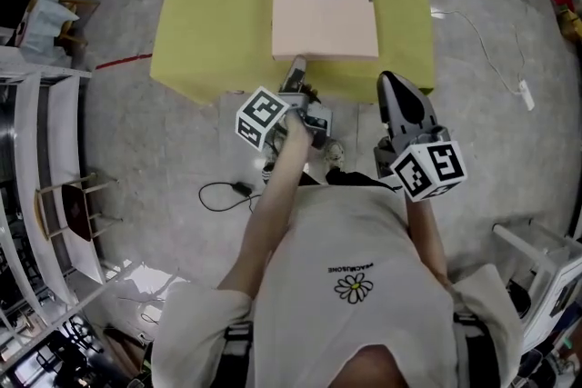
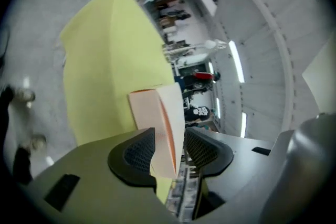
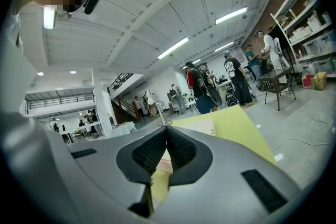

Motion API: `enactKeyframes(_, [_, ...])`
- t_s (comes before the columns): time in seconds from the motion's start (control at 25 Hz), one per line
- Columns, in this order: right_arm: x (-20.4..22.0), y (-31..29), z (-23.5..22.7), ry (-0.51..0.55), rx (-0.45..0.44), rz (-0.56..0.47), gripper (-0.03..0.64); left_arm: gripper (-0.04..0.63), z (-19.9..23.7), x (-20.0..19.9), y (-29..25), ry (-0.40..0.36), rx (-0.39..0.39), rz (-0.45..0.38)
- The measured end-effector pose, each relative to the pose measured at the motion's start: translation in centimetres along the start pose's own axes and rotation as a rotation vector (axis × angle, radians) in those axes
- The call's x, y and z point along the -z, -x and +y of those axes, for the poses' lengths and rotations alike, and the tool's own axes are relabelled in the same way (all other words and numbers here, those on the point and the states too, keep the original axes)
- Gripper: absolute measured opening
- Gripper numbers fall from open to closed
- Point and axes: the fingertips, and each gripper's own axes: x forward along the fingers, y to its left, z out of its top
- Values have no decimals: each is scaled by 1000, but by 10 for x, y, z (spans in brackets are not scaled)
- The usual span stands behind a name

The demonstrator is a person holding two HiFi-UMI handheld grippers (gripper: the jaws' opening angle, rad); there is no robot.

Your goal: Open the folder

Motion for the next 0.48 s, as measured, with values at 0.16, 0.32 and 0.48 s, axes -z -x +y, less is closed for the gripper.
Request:
enactKeyframes(0.16, [8,3,-9,-55,9,5,12,161,32,11,-15,193,-49,23])
enactKeyframes(0.32, [14,8,-16,-64,21,8,14,149,33,13,-22,145,-44,15])
enactKeyframes(0.48, [17,15,-22,-84,40,12,14,161,29,14,-24,127,-25,19])
